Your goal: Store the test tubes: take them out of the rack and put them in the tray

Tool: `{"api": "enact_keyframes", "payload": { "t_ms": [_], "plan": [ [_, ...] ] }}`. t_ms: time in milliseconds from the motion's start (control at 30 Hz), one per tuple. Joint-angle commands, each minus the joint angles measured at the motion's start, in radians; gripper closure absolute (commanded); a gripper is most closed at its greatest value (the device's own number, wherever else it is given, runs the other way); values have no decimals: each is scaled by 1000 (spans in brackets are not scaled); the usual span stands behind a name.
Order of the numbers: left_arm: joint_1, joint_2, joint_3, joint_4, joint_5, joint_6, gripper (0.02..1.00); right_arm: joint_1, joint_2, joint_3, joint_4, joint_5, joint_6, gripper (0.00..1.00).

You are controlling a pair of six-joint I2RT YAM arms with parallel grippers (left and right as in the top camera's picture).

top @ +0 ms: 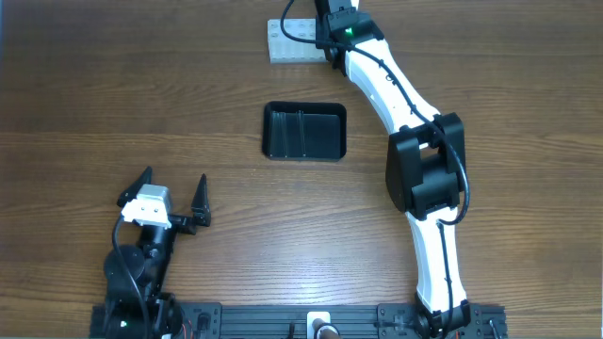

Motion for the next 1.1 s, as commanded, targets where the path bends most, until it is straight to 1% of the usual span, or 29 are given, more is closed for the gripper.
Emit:
{"api": "enact_keyframes", "payload": {
  "t_ms": [33, 100, 133, 400, 833, 1100],
  "plan": [
    [5, -7, -5, -3, 10, 12, 18, -6, 5, 3, -3, -5, 8, 630],
    [5, -7, -5, -3, 10, 12, 20, -6, 5, 4, -3, -6, 8, 678],
    [5, -7, -5, -3, 10, 12, 18, -6, 5, 3, -2, -6, 8, 739],
    [5, -7, -5, -3, 10, 12, 18, -5, 5, 3, 0, -6, 8, 829],
    [5, -7, -5, -3, 10, 12, 18, -2, -5, 6, 14, -6, 12, 873],
    [5, -7, -5, -3, 10, 12, 18, 2, -155, 6, 36, -5, 12, 873]
  ]
}}
